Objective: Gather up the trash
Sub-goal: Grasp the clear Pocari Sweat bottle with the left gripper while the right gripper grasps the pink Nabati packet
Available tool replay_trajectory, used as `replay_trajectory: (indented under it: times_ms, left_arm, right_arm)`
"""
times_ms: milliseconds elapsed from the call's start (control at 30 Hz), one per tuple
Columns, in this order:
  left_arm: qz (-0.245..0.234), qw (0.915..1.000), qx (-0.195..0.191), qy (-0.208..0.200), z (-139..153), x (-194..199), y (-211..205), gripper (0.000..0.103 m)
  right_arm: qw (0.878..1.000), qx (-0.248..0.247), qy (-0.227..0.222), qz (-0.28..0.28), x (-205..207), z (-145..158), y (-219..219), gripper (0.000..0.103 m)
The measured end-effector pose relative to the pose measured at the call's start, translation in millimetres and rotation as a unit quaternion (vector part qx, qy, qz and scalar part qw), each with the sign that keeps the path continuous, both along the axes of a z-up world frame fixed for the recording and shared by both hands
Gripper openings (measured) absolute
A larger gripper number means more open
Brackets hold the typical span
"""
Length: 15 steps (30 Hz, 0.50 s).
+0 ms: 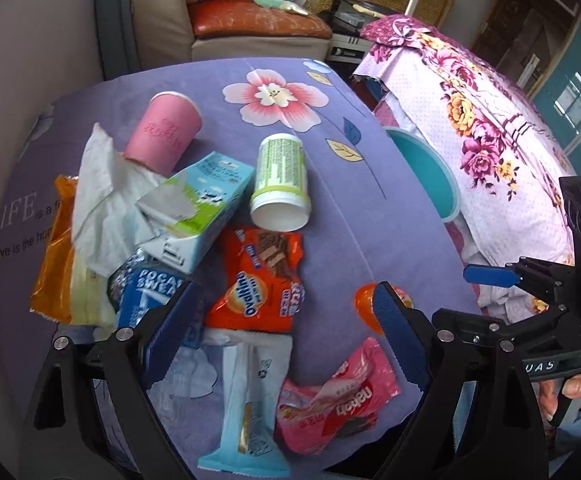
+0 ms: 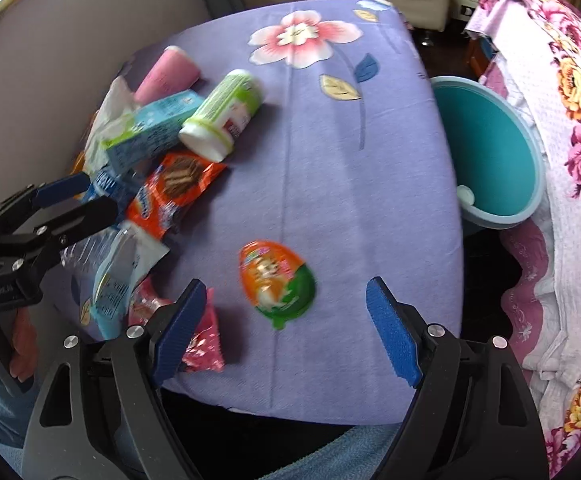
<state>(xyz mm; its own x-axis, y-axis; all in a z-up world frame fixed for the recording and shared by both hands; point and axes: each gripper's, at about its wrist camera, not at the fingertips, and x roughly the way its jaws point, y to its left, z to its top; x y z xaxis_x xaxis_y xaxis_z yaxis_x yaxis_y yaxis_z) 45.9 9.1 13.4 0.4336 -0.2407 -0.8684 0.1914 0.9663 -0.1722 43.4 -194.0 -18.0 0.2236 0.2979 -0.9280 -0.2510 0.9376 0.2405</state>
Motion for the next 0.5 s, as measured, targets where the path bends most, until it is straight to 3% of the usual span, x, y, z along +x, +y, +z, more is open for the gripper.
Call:
replay_trajectory:
  times_ms: [200, 500]
  left_arm:
    - [0.028, 0.9996, 0.008, -0.006, -2, -25, 44, 0.089]
    - [0.068, 0.9974, 0.001, 0.027, -32, -30, 84, 0.089]
  right_arm:
    - [0.999, 0.005, 0.029, 0.043, -23, -18, 42, 0.079]
    - [0.998, -0.001, 0.046, 0.049, -30, -49, 65, 0.079]
